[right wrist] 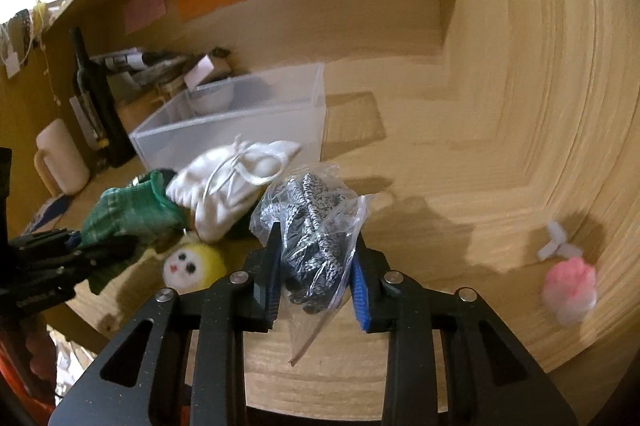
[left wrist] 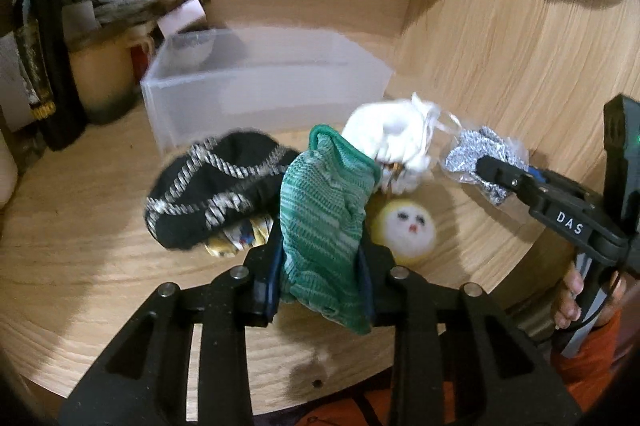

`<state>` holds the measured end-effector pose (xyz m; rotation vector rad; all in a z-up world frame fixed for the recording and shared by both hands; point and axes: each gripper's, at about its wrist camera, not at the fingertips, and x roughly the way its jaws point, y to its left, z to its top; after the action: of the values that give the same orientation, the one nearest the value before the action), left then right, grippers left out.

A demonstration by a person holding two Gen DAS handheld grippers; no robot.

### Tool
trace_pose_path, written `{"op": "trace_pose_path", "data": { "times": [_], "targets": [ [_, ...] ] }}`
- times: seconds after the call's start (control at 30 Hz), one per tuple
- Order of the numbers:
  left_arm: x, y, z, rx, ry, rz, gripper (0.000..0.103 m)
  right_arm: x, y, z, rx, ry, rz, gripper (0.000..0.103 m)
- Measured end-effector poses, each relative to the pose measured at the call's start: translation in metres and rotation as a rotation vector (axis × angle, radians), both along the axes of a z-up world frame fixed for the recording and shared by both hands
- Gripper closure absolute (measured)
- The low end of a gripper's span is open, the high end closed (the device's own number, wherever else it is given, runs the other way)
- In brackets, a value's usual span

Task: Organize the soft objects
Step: 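Carry glove and bag over the clear box and open both grippers to drop them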

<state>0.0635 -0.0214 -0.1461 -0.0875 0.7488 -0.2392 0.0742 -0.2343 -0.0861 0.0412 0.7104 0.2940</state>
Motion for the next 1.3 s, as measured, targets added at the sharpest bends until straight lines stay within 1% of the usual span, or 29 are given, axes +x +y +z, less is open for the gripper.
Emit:
{"op": "trace_pose_path", "data": {
  "times": [0.17, 0.47, 0.6, 0.7, 0.8, 0.93, 1.07, 1.2, 1.3],
  "targets": [
    [0.003, 0.012, 0.024, -0.003, -0.075, 0.035, 0.072, 0.004, -0.004, 0.016, 0.007, -0.051, -0.018, 0.077],
    [0.022, 0.034, 0.047, -0.012, -0.156, 0.084, 0.072, 0.02, 0.007, 0.049, 0.017, -0.158, 0.003, 0.077],
    [0.039, 0.044, 0.06, -0.017, -0.175, 0.092, 0.072, 0.032, 0.02, 0.065, 0.015, -0.209, 0.029, 0.077],
    [0.053, 0.049, 0.065, -0.007, -0.181, 0.104, 0.072, 0.044, 0.032, 0.075, 0.006, -0.243, 0.053, 0.077],
    [0.07, 0.057, 0.071, -0.004, -0.18, 0.115, 0.071, 0.054, 0.043, 0.082, 0.013, -0.257, 0.083, 0.077],
    [0.089, 0.063, 0.078, 0.007, -0.184, 0.129, 0.071, 0.076, 0.06, 0.085, 0.01, -0.251, 0.12, 0.076],
    [0.111, 0.064, 0.081, 0.002, -0.16, 0.119, 0.071, 0.096, 0.071, 0.08, 0.002, -0.211, 0.157, 0.076],
    [0.134, 0.063, 0.079, 0.029, -0.131, 0.117, 0.071, 0.125, 0.084, 0.07, -0.003, -0.132, 0.194, 0.076],
    [0.156, 0.061, 0.072, 0.045, -0.086, 0.109, 0.071, 0.145, 0.092, 0.059, -0.027, -0.075, 0.202, 0.076]
  ]
}}
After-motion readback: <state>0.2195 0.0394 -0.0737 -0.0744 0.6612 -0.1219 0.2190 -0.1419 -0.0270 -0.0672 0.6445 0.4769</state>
